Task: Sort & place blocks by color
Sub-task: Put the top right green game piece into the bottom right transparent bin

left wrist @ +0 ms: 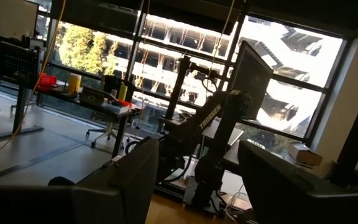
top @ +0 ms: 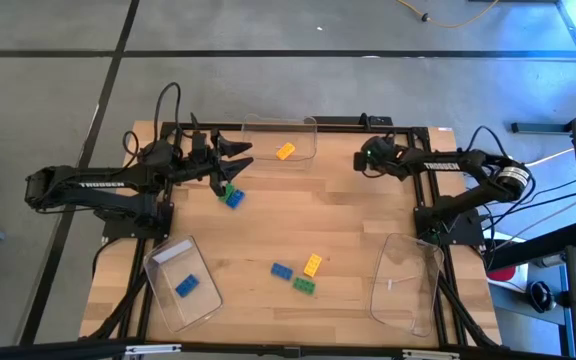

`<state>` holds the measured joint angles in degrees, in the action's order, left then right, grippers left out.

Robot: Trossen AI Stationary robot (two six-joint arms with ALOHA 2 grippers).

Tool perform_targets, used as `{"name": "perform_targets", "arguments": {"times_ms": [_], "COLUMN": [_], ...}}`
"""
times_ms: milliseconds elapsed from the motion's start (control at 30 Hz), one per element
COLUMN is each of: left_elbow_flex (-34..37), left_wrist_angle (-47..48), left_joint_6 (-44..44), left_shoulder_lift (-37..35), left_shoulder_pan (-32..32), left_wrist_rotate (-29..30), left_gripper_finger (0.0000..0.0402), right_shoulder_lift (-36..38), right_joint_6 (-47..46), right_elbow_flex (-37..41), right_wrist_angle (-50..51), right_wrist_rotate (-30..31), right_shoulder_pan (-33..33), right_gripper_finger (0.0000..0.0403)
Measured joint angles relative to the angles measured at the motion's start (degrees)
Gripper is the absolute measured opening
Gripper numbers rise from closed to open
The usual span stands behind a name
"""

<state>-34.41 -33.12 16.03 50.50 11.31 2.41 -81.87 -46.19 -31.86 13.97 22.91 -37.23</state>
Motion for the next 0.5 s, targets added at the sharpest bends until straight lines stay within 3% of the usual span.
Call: {"name": "perform_targets", "arguments": {"times_ms": [200, 500], "left_elbow_flex": [0.0, 0.0], "left_wrist_angle": [0.02, 0.04], "left_joint_6": [0.0, 0.0], "left_shoulder_lift": [0.0, 0.0], "left_shoulder_pan": [0.0, 0.0], "left_wrist_rotate": [-0.01, -0.06], "left_gripper_finger": [0.0213, 0.0213], "right_shoulder_lift": [0.29, 4.0], "right_joint_6": [6.91, 8.99], "right_elbow_flex": [-0.11, 0.26], "right_wrist_angle": [-2.12, -0.87], "right_wrist_rotate": [-8.28, -18.27], "right_shoulder_pan": [5.41, 20.17], "right_gripper_finger": [0.0001, 0.0]}}
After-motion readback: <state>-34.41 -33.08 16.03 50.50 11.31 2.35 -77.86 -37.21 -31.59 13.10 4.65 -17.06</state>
